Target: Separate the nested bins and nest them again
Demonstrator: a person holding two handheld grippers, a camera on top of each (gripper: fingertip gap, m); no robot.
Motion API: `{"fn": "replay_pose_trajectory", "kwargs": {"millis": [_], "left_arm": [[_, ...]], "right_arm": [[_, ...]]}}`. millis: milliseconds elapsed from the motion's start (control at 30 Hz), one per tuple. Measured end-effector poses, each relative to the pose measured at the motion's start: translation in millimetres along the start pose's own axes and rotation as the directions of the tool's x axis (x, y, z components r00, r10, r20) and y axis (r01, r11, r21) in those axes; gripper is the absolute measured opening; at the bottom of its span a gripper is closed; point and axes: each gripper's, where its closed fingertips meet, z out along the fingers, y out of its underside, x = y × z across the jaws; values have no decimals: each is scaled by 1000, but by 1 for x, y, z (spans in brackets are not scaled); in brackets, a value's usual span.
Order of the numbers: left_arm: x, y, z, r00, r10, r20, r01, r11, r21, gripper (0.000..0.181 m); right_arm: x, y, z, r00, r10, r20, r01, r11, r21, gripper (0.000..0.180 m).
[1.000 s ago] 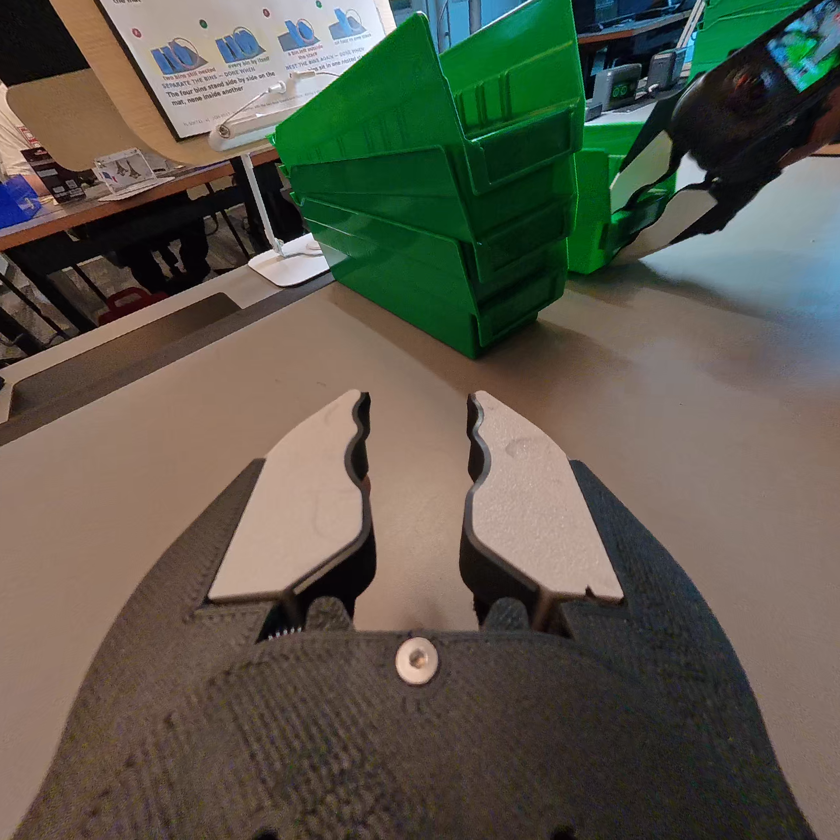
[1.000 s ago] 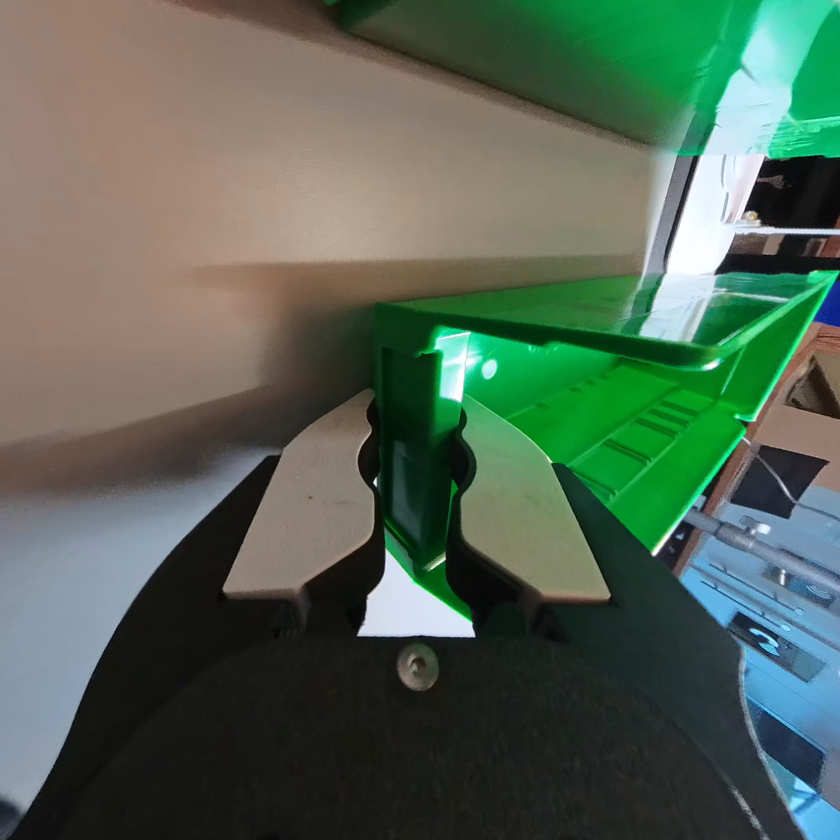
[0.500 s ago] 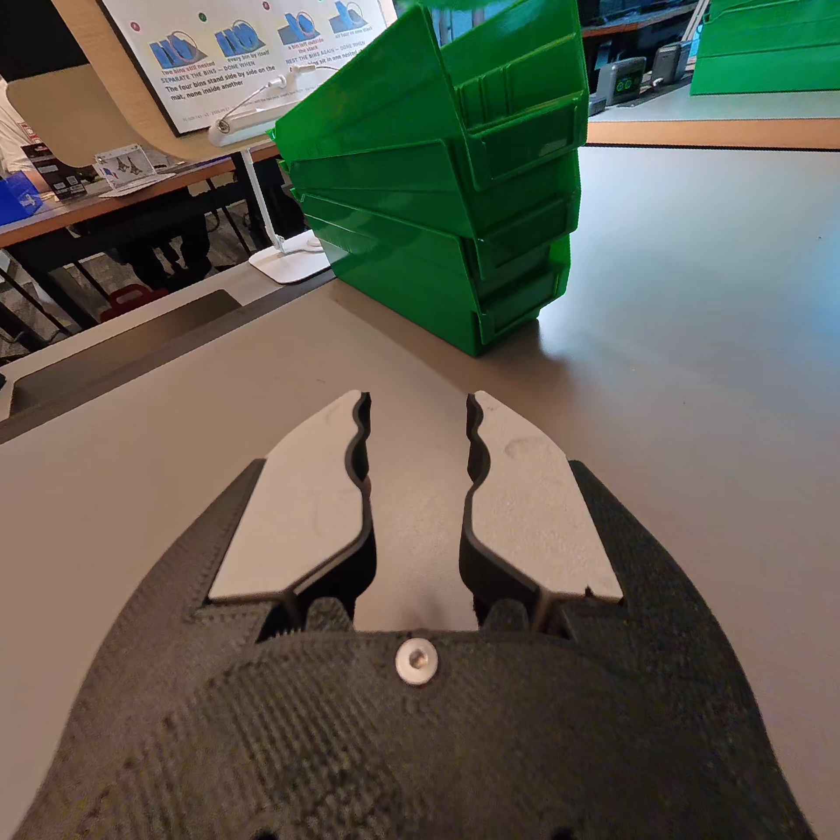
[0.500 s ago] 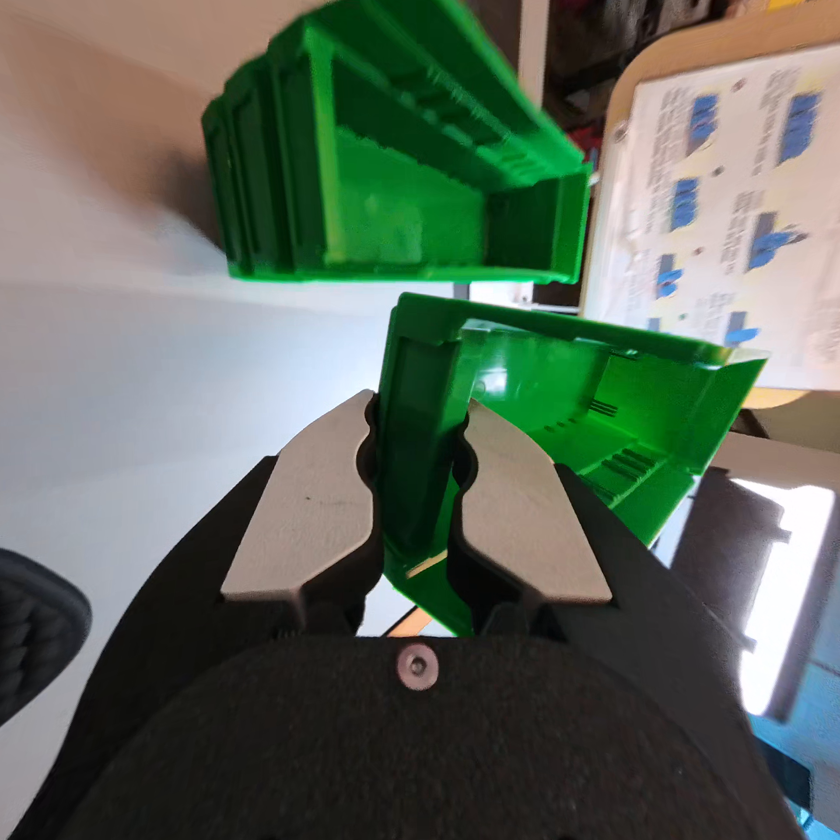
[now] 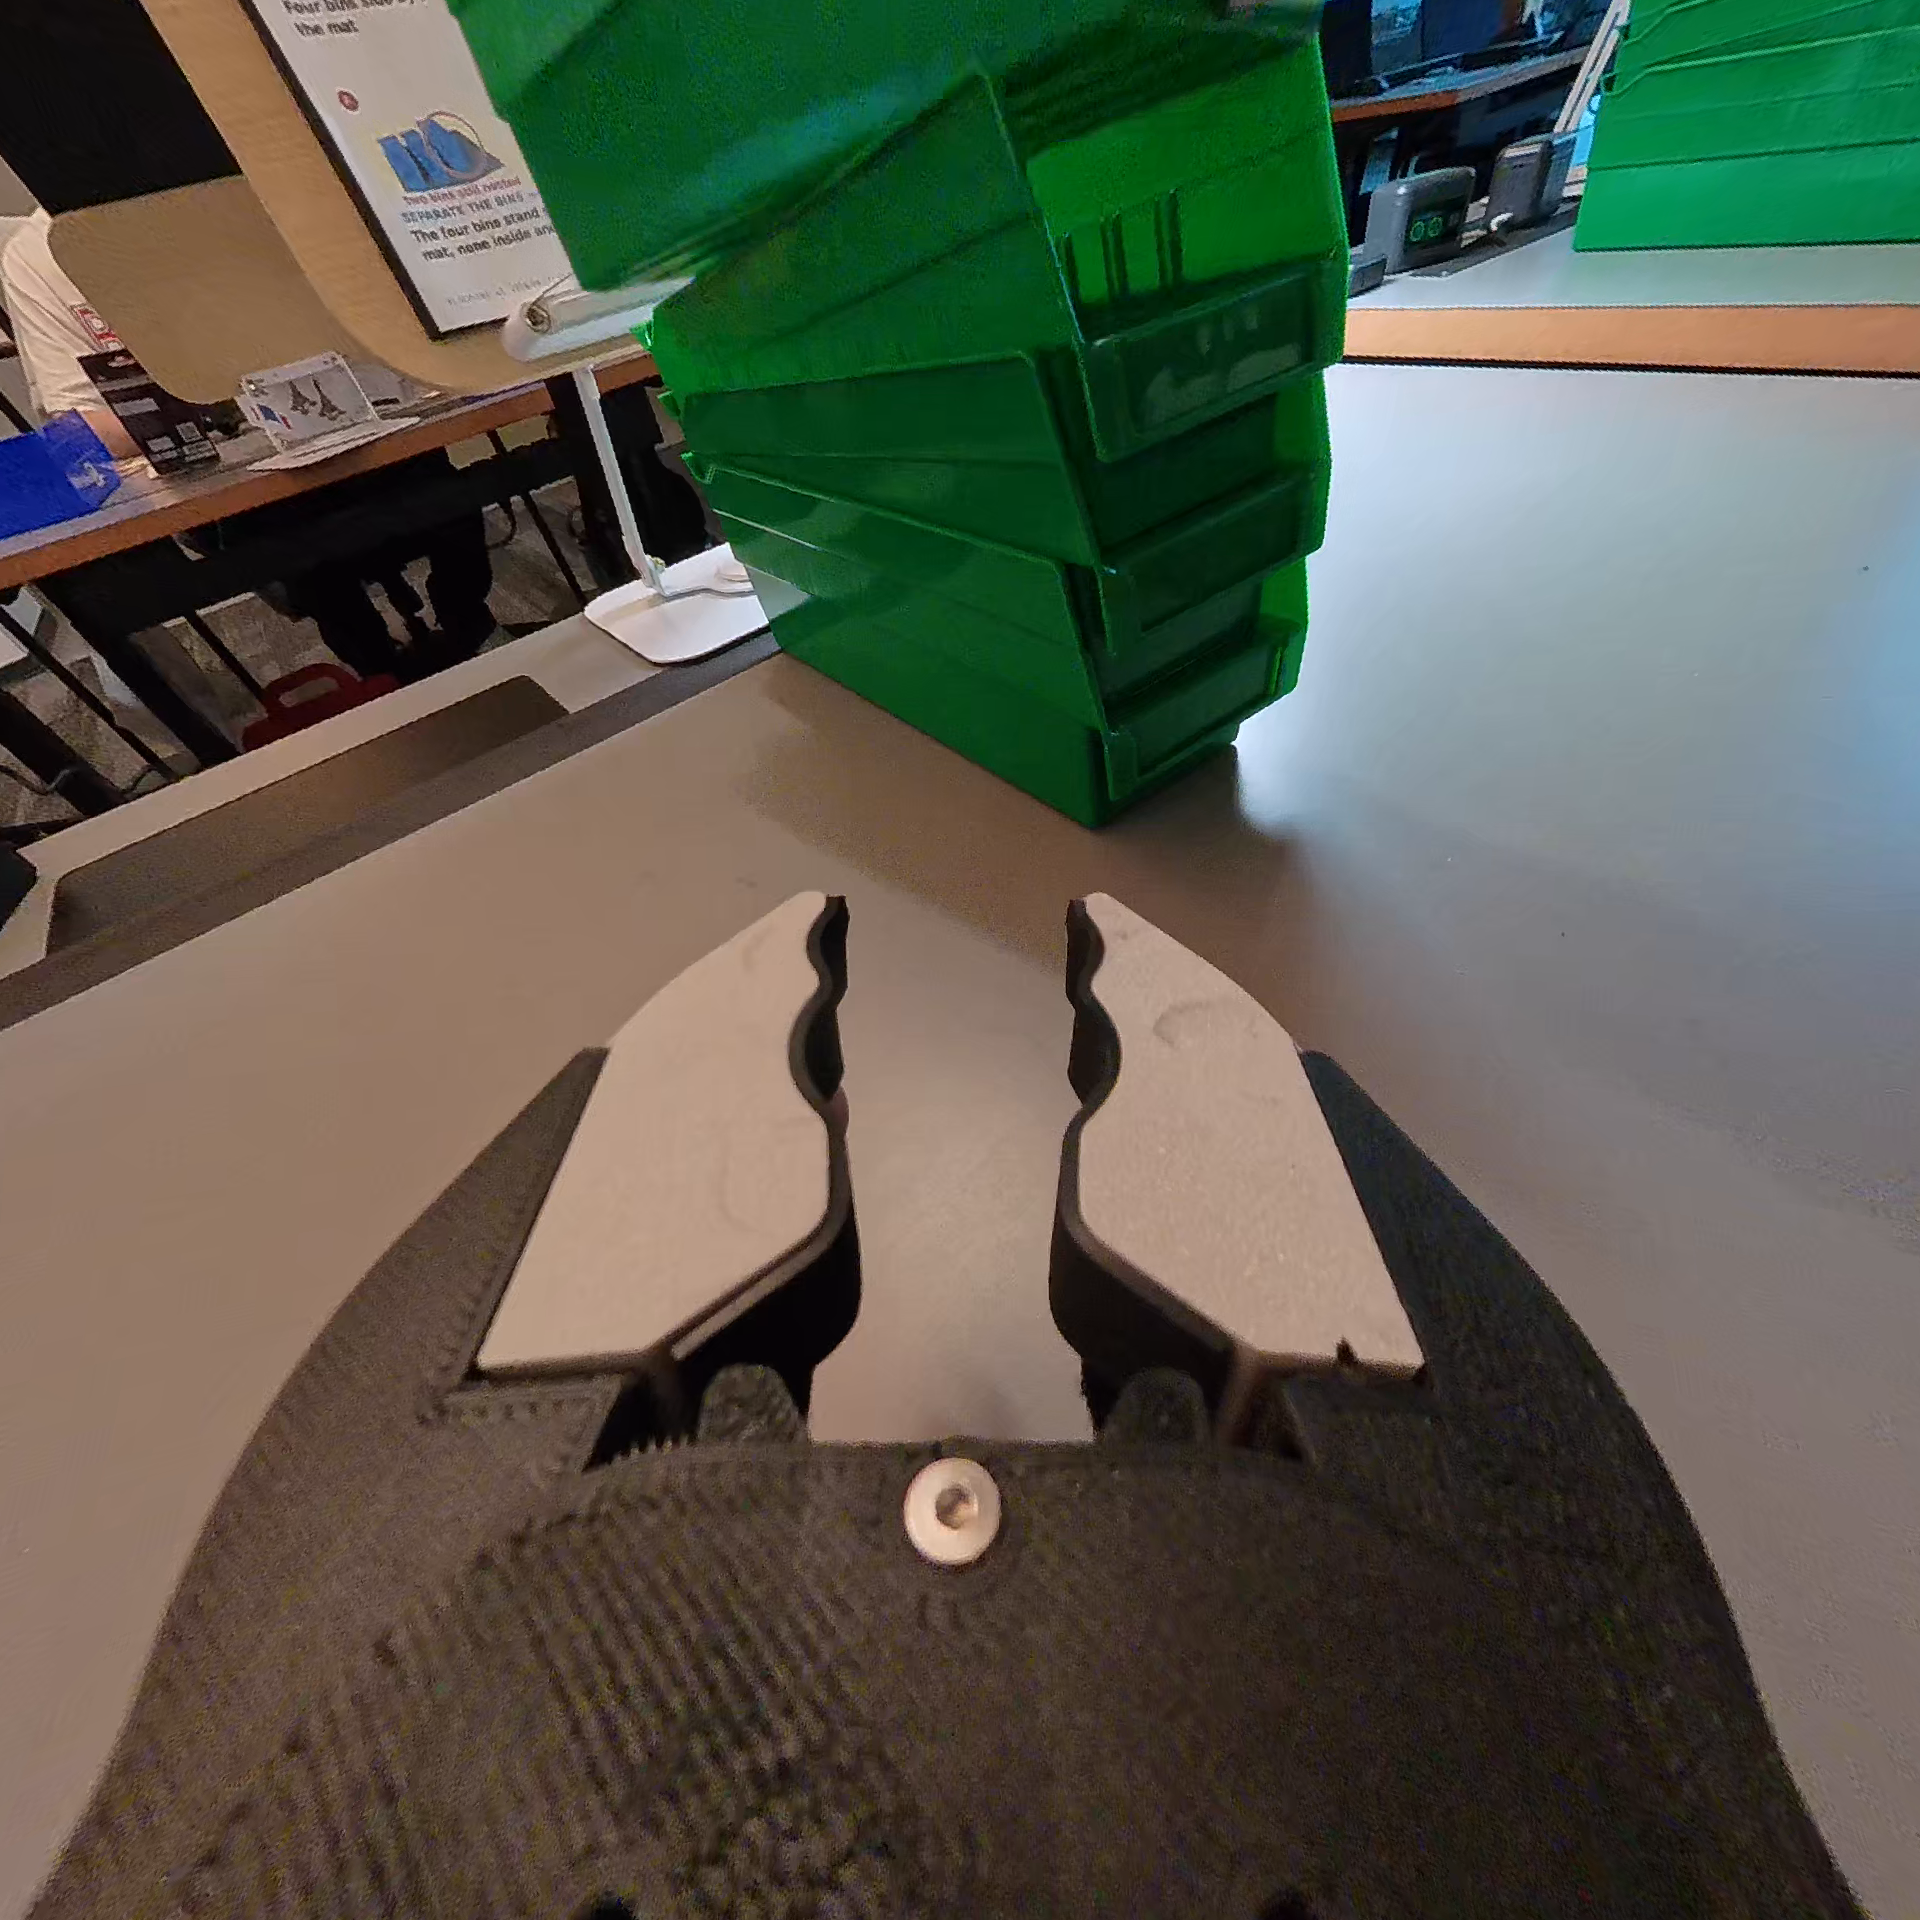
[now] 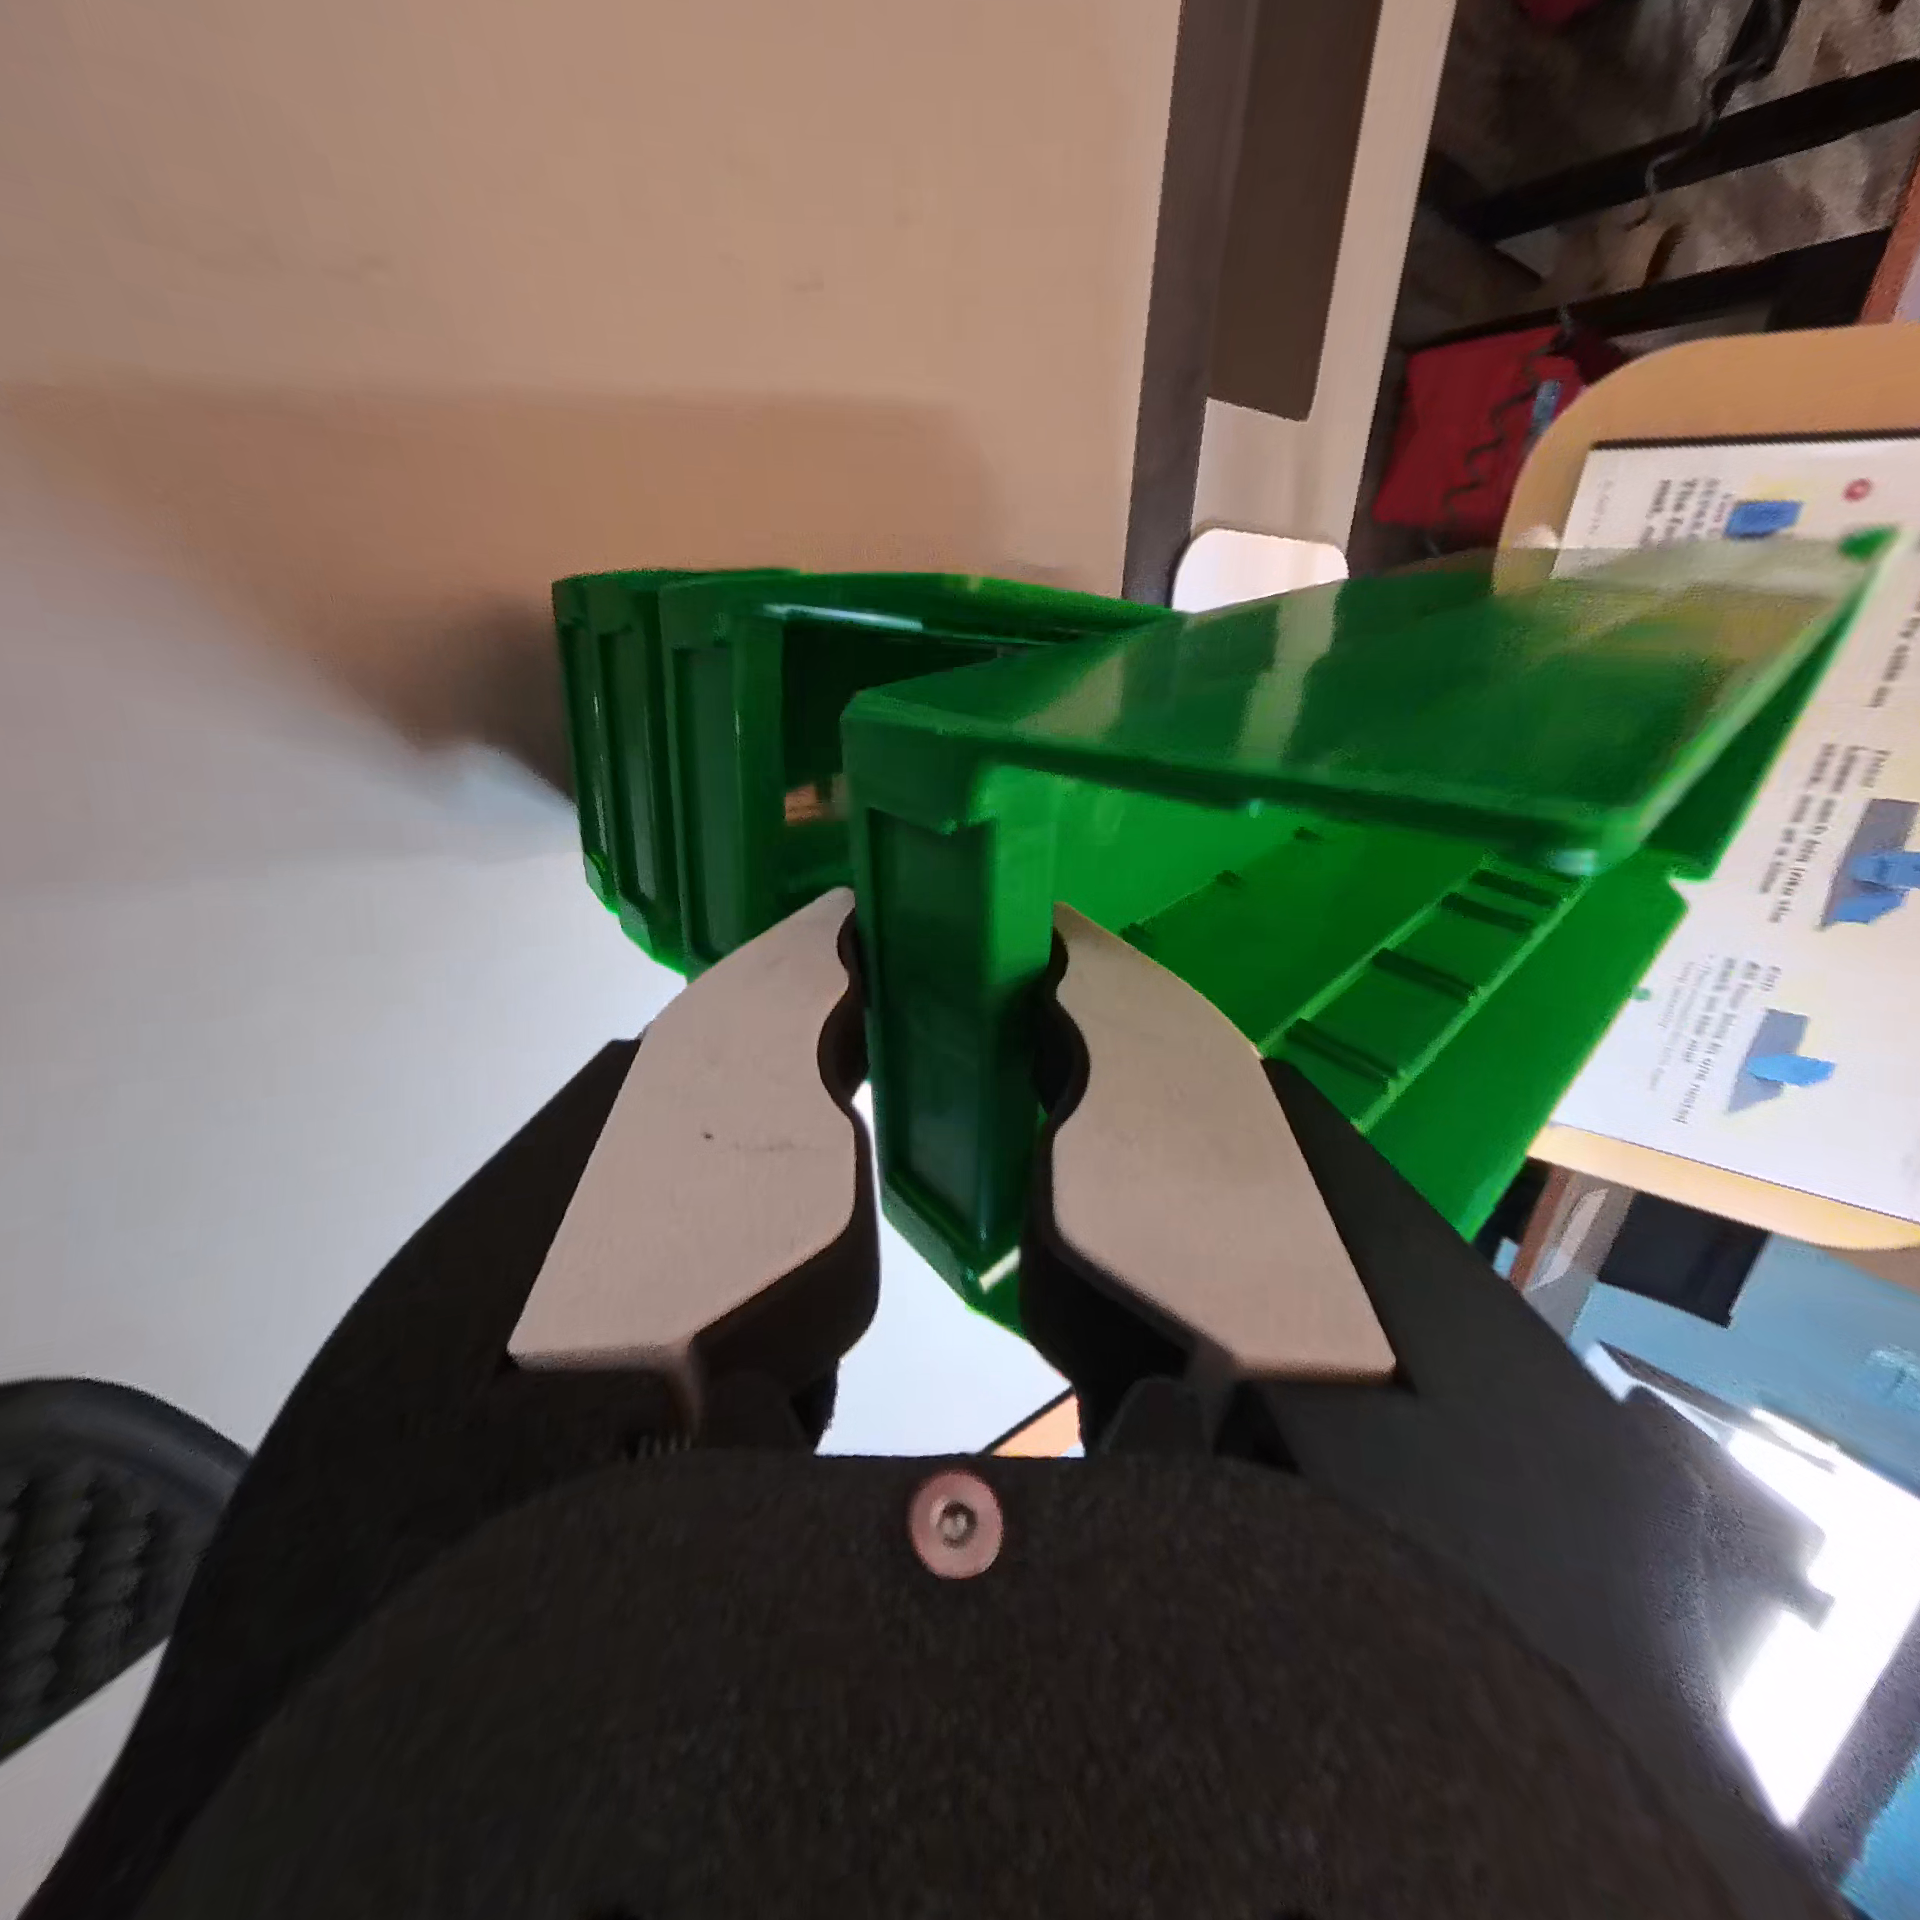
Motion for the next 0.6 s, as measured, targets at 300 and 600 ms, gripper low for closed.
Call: {"fn": "replay_pose_trajectory", "kwargs": {"millis": [300,600], "left_arm": [[0,-1,0,1000,2,1,-2,1000,3,41],[-1,-2,-2,1000,0,5,0,1000,9,40]], "right_arm": [[-9,-2,19,998,70,9,-69,996,-61,28],[-17,-2,46,999,-30,-13,30,999,-44,30]]}}
